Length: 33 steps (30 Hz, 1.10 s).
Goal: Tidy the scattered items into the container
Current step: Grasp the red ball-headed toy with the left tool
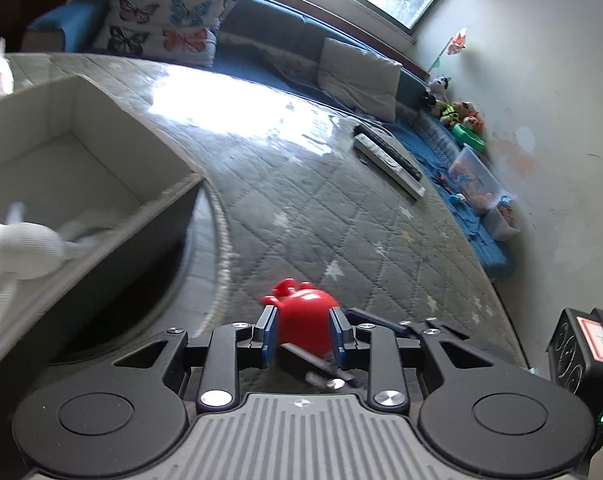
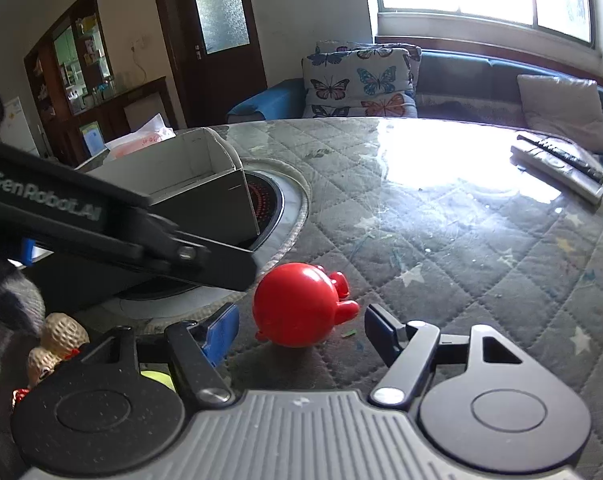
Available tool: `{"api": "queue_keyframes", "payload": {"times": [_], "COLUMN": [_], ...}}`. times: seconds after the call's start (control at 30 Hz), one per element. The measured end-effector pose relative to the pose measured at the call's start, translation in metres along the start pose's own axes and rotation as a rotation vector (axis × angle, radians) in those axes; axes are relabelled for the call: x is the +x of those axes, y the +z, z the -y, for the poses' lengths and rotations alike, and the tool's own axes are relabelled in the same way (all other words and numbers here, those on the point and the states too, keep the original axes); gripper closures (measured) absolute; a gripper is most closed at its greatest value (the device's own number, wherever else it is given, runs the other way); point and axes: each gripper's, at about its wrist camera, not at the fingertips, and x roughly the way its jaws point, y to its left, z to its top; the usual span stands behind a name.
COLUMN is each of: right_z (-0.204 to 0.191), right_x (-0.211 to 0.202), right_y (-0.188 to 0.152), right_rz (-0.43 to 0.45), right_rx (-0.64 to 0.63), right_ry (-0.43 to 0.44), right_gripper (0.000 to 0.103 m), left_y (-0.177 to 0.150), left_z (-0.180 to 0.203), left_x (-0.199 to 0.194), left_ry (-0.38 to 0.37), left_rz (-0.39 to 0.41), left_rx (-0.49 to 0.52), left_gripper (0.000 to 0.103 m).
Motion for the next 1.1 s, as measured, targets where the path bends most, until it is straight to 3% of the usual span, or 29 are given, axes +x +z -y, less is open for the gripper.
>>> {"api": "queue_keyframes", "payload": {"times": [0.17,0.4,0.7,0.87,1.1], "right_z": [0.007,0.012,0.014,0.014,0.014], "right_x": [0.006,0.010,0.014,0.015,0.013], "right_y": [-0.001,-0.002,-0.003,-0.003,-0.003], "right_rz": [-0.003,-0.007,-0.006,0.001,0.000], "right_rx": [0.033,0.056,0.075,0.076,0.082], "right_ry": [0.019,0.034,0.048,0.050,0.059], "right_gripper": [0.041,0.042,0.042,0.054,0.055], "left_y": [0.005,0.006,0.008,0.009,0.010], "left_z": [0.004,0.000,-0.019,-0.020,-0.021], "left_x": [0.013,0.020,0.023,0.024,0.023], "left_ry": [-0.007,0.008,-0.051,-0.053,-0.055], "left_rz": [-0.018,-0.006,-0.013,-0.013,-0.014], "left_rx": [0.000,-0.006,-0.149,-0.160,-0.163], "left_gripper": [0.072,0.069,0.066,0.065,0.065]}}
